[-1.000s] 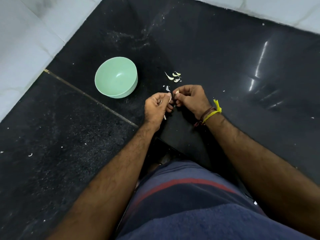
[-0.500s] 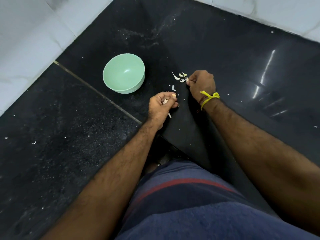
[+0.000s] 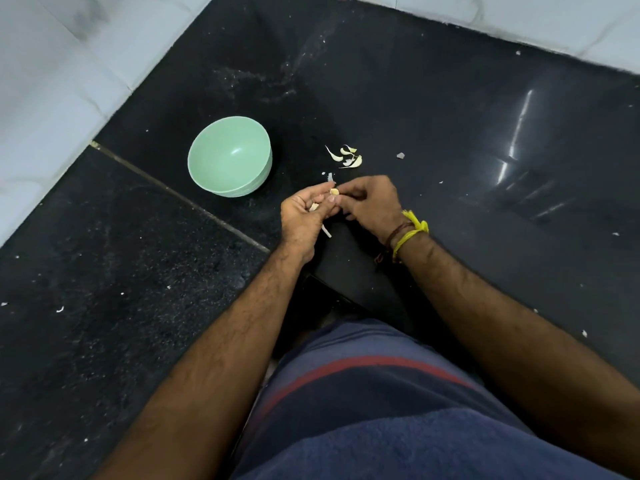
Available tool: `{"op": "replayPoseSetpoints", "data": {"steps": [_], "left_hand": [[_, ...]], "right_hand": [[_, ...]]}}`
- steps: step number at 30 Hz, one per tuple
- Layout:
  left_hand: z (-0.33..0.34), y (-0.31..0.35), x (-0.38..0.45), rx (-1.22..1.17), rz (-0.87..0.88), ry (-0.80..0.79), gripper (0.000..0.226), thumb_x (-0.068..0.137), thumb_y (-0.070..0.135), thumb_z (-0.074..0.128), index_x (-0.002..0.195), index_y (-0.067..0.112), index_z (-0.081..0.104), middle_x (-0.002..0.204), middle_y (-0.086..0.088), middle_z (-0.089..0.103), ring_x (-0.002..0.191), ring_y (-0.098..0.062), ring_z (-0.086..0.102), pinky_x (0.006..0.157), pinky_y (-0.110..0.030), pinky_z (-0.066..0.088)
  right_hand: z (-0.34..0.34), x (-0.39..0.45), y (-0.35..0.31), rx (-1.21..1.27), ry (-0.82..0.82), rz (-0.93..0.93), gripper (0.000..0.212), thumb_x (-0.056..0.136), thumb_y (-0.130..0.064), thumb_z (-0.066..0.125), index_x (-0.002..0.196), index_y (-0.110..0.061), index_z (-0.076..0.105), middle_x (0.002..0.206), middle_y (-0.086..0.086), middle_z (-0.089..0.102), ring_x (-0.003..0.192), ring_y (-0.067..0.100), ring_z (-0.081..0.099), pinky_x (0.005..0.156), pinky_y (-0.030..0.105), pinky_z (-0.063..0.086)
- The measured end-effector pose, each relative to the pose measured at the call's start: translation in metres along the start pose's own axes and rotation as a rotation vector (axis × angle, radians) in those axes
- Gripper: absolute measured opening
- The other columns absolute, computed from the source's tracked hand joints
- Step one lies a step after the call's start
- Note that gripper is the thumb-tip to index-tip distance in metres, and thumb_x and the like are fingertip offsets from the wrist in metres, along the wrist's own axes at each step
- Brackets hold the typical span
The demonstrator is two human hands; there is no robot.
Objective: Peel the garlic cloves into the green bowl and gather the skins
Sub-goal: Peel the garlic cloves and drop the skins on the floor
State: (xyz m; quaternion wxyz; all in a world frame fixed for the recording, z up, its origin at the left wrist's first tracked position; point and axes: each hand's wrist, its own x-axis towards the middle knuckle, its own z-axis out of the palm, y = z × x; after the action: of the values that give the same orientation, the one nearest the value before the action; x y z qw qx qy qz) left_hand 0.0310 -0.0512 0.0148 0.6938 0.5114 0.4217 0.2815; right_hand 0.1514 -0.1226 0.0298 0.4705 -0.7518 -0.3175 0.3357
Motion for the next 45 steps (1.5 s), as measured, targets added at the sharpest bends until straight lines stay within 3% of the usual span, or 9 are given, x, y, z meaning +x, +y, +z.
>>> {"op": "replayPoseSetpoints", "data": {"steps": [4, 9, 13, 16, 19, 26, 31, 38, 45], "left_hand": [[-0.001, -0.001, 0.000, 0.025, -0.003, -0.016, 0.032, 0.086, -0.003, 0.074, 0.118, -0.005, 0.068, 0.096, -0.013, 0.075, 0.086, -0.016, 0.072, 0.080, -0.024, 0.060], [0.002, -0.004, 0.001, 0.082, 0.025, 0.005, 0.025, 0.088, -0.004, 0.072, 0.113, -0.005, 0.070, 0.090, -0.008, 0.075, 0.082, -0.011, 0.073, 0.077, -0.022, 0.060], [0.007, -0.009, 0.002, 0.163, 0.068, 0.062, 0.020, 0.089, -0.003, 0.071, 0.109, -0.006, 0.072, 0.086, -0.007, 0.075, 0.074, -0.010, 0.071, 0.077, -0.024, 0.060], [0.013, -0.013, 0.002, 0.228, 0.114, 0.161, 0.016, 0.087, 0.002, 0.074, 0.102, 0.001, 0.077, 0.089, -0.009, 0.077, 0.077, -0.015, 0.073, 0.081, -0.032, 0.061], [0.020, -0.015, -0.002, 0.349, 0.180, 0.276, 0.013, 0.086, 0.008, 0.075, 0.098, 0.007, 0.079, 0.086, -0.001, 0.078, 0.079, -0.010, 0.073, 0.080, -0.027, 0.060], [0.016, -0.008, -0.001, 0.486, 0.228, 0.221, 0.014, 0.085, 0.012, 0.075, 0.097, 0.007, 0.080, 0.087, 0.000, 0.078, 0.079, -0.005, 0.072, 0.079, -0.022, 0.059], [0.002, -0.006, 0.010, 0.503, 0.184, 0.013, 0.025, 0.079, 0.033, 0.073, 0.094, 0.015, 0.080, 0.081, 0.003, 0.077, 0.078, -0.019, 0.076, 0.081, -0.047, 0.062], [0.007, -0.005, 0.010, 0.525, 0.212, 0.048, 0.018, 0.086, 0.024, 0.072, 0.097, 0.012, 0.079, 0.079, 0.001, 0.077, 0.073, -0.016, 0.074, 0.075, -0.044, 0.063], [0.004, -0.005, 0.007, 0.532, 0.241, -0.031, 0.012, 0.093, 0.019, 0.070, 0.096, 0.011, 0.079, 0.078, -0.002, 0.076, 0.071, -0.015, 0.075, 0.076, -0.036, 0.062]], "right_hand": [[0.000, -0.004, 0.000, 0.070, 0.031, -0.005, 0.009, 0.081, -0.013, 0.080, 0.089, -0.015, 0.077, 0.074, -0.002, 0.074, 0.065, 0.008, 0.069, 0.059, 0.024, 0.056], [0.001, -0.009, 0.004, 0.041, 0.129, -0.081, 0.012, 0.076, -0.014, 0.083, 0.087, -0.014, 0.080, 0.078, -0.007, 0.075, 0.074, 0.001, 0.070, 0.071, 0.014, 0.054], [0.005, -0.011, 0.006, 0.022, 0.198, -0.089, 0.011, 0.076, -0.011, 0.081, 0.087, -0.012, 0.080, 0.074, -0.006, 0.073, 0.068, -0.007, 0.067, 0.066, 0.007, 0.049], [0.008, -0.012, 0.004, 0.012, 0.243, -0.085, 0.008, 0.077, -0.010, 0.079, 0.085, -0.012, 0.080, 0.070, -0.007, 0.073, 0.065, -0.007, 0.066, 0.065, 0.007, 0.049], [0.011, -0.011, 0.003, -0.015, 0.262, -0.069, 0.007, 0.078, -0.013, 0.077, 0.084, -0.015, 0.080, 0.075, -0.006, 0.075, 0.069, -0.003, 0.068, 0.069, 0.012, 0.053], [0.003, -0.005, 0.005, -0.054, 0.196, -0.117, 0.009, 0.082, -0.014, 0.073, 0.086, -0.016, 0.081, 0.077, -0.008, 0.075, 0.075, 0.001, 0.070, 0.073, 0.014, 0.054], [-0.015, 0.008, 0.011, 0.053, -0.031, -0.068, 0.009, 0.085, -0.005, 0.071, 0.083, -0.012, 0.077, 0.070, 0.001, 0.073, 0.062, 0.004, 0.068, 0.064, 0.018, 0.055], [-0.008, 0.004, 0.017, 0.266, -0.007, -0.044, 0.007, 0.083, 0.000, 0.074, 0.088, -0.006, 0.073, 0.082, 0.012, 0.075, 0.073, 0.020, 0.074, 0.069, 0.028, 0.060], [-0.025, 0.019, 0.012, 0.249, -0.240, -0.009, 0.014, 0.084, 0.001, 0.074, 0.095, 0.009, 0.070, 0.084, 0.027, 0.071, 0.073, 0.021, 0.069, 0.071, 0.024, 0.060]]}}
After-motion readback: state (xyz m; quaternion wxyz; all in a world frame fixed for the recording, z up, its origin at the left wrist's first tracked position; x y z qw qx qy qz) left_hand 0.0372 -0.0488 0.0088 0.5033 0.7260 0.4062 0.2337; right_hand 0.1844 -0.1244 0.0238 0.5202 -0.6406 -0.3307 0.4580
